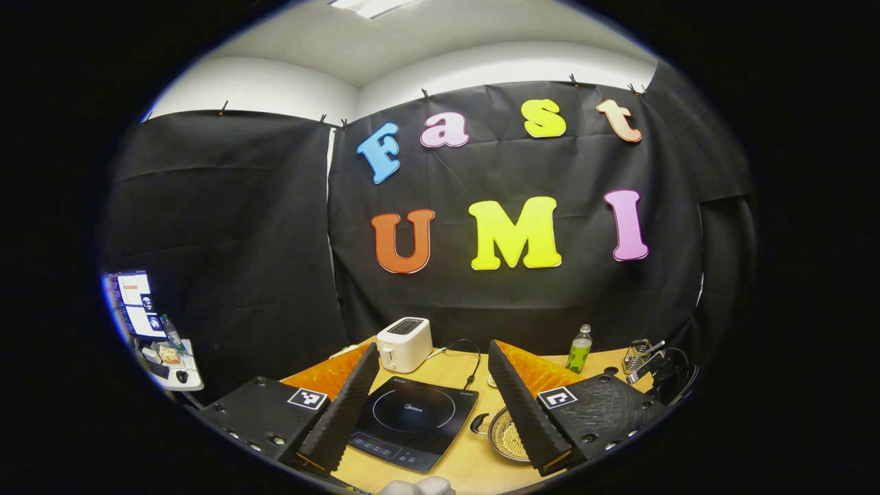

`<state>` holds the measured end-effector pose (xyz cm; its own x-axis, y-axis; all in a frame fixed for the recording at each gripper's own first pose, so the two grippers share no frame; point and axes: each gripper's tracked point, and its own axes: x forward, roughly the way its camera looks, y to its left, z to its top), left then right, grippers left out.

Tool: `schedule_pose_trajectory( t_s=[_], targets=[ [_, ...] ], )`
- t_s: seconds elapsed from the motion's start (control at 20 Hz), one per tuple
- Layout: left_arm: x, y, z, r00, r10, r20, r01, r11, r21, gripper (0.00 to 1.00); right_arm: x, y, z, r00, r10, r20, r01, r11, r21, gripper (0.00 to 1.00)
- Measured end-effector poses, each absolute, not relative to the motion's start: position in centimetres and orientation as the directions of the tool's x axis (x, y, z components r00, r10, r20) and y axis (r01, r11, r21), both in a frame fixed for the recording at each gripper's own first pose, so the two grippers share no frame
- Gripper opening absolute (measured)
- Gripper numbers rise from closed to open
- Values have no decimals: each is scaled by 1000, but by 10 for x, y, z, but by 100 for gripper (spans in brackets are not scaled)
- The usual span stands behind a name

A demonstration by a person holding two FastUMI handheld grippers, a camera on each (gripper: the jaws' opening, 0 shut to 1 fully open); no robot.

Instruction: First push the handle of the pot to place it horizontally, then grasp the pot with both hands and set it on the induction cooktop.

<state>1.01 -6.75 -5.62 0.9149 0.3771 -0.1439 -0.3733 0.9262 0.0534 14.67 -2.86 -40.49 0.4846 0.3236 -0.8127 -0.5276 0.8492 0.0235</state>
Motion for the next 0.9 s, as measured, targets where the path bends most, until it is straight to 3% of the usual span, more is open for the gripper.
schedule_pose_trajectory(
  t_s=[0.3, 0.4, 0.7, 0.85, 0.9],
  targets=[
    [18, -60, -65, 921, 355, -163, -351, 935, 51, 95, 149, -30, -401, 514, 299, -804, -494, 869, 7, 0],
    [23, -59, -69, 928, 333, -170, -328, 943, 53, 95, 146, -31, -395, 542, 294, -787, -464, 886, 10, 4],
    [32, -61, -89, 957, 206, -204, -207, 978, 20, 95, 128, -29, -365, 642, 251, -724, -363, 932, 1, 1],
    [34, -58, -98, 965, 138, -225, -142, 990, -4, 95, 112, -27, -353, 672, 219, -707, -303, 953, 7, 6],
    [34, -58, -100, 967, 114, -226, -119, 993, -10, 95, 106, -26, -349, 681, 207, -702, -279, 960, 12, 14]
  ],
)
